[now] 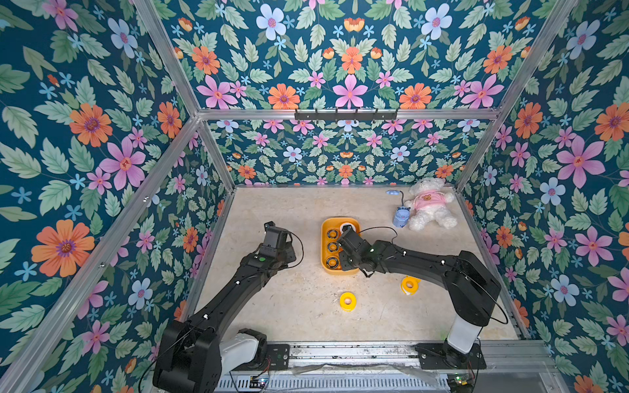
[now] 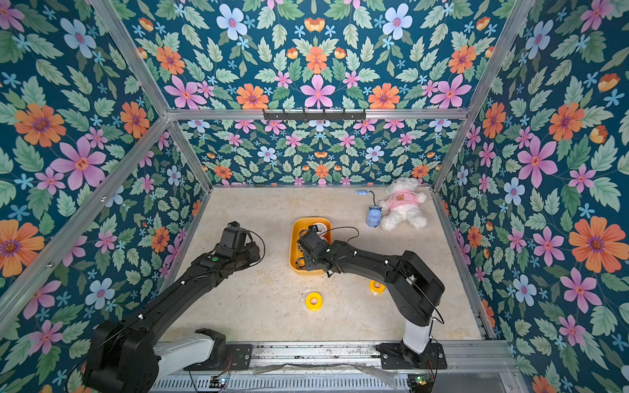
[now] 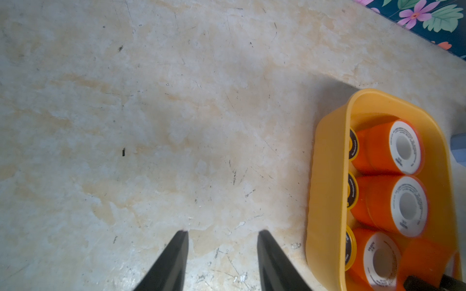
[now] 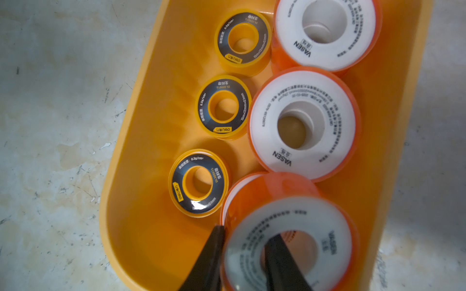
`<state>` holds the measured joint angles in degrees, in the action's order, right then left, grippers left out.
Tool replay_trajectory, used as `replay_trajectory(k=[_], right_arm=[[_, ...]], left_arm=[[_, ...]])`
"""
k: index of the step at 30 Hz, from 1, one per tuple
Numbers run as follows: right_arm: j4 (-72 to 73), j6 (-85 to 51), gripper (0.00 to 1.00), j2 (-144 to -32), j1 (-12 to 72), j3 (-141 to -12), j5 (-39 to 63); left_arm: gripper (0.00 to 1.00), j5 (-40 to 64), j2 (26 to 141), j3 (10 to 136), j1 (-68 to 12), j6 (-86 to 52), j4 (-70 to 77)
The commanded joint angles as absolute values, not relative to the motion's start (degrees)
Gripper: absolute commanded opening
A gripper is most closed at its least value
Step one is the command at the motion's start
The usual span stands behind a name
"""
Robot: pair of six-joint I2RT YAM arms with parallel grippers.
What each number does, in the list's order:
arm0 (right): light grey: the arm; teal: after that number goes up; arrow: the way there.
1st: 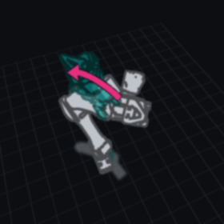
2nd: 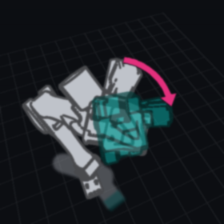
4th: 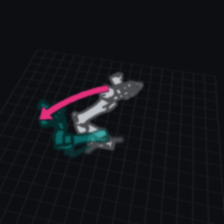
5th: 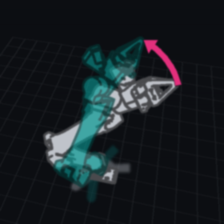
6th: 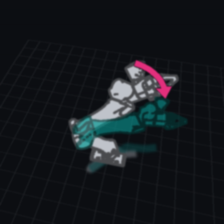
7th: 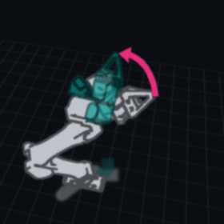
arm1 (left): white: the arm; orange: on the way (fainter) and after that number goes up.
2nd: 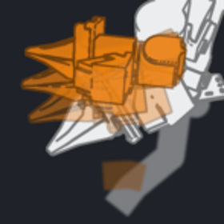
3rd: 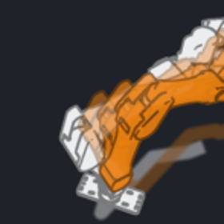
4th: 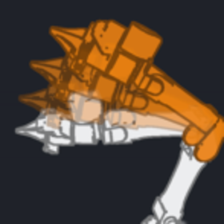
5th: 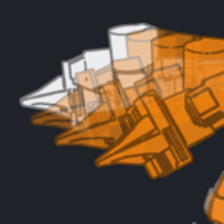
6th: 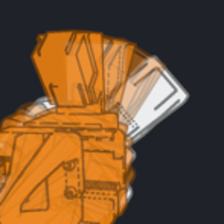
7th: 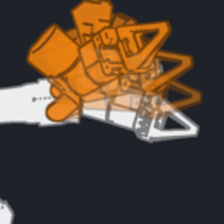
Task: Put the sealing tape into the storage box
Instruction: Place the sealing tape in the storage box.
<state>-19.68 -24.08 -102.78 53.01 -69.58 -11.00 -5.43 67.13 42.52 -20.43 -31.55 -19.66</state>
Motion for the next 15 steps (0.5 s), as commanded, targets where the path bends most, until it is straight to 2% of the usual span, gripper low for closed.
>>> replay_trajectory(k=[1,15], right_arm=[[-20.0,-24.4,0.32,-103.1,53.0,-69.9,-12.3],[-20.4,-24.6,0.41,-103.4,52.9,-70.1,-12.2]], left_arm=[[0.51,-5.4,67.2,42.9,-20.4,-31.6,-19.1],[0.51,-5.1,67.2,42.9,-20.4,-31.5,-19.0]])
